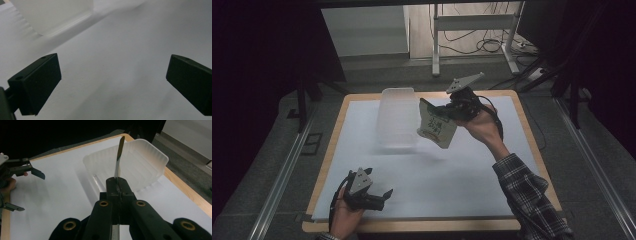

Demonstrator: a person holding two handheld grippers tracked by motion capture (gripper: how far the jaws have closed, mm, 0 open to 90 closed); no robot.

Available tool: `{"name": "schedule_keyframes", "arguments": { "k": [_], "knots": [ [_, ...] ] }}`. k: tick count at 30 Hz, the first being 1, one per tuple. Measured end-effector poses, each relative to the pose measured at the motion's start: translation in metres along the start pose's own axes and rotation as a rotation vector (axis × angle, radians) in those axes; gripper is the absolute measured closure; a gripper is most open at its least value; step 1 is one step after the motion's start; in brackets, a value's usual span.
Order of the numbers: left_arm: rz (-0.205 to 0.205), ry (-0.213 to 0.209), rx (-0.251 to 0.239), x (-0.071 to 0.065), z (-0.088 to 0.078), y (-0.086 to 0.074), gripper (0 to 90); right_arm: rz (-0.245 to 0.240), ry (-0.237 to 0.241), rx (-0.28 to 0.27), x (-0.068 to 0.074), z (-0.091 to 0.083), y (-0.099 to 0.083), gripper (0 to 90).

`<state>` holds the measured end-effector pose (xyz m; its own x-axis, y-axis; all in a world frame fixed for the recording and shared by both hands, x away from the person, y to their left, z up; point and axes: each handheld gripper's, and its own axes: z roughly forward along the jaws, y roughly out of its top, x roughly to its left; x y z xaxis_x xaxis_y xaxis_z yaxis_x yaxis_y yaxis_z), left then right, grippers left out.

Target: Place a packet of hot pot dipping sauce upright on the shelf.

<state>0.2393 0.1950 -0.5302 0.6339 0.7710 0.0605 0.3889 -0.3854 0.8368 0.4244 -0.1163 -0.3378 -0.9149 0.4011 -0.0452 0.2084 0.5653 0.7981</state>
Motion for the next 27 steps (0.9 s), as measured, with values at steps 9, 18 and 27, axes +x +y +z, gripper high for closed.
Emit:
{"name": "schedule_keyframes", "arguments": {
  "k": [9, 18, 27],
  "knots": [
    [-0.001, -0.002, -0.003, 0.0, 0.0, 0.0, 0.0, -0.019, 0.015, 0.005, 0.001, 0.016, 0.013, 89.4],
    [-0.003, -0.004, -0.005, 0.0, -0.001, 0.0, 0.0, -0.035, 0.031, 0.013, 0.004, 0.033, 0.025, 89.4],
    [0.0, -0.004, -0.004, 0.0, 0.0, 0.0, 0.0, -0.063, 0.044, 0.023, 0.008, 0.056, 0.041, 89.4]
  ]
}}
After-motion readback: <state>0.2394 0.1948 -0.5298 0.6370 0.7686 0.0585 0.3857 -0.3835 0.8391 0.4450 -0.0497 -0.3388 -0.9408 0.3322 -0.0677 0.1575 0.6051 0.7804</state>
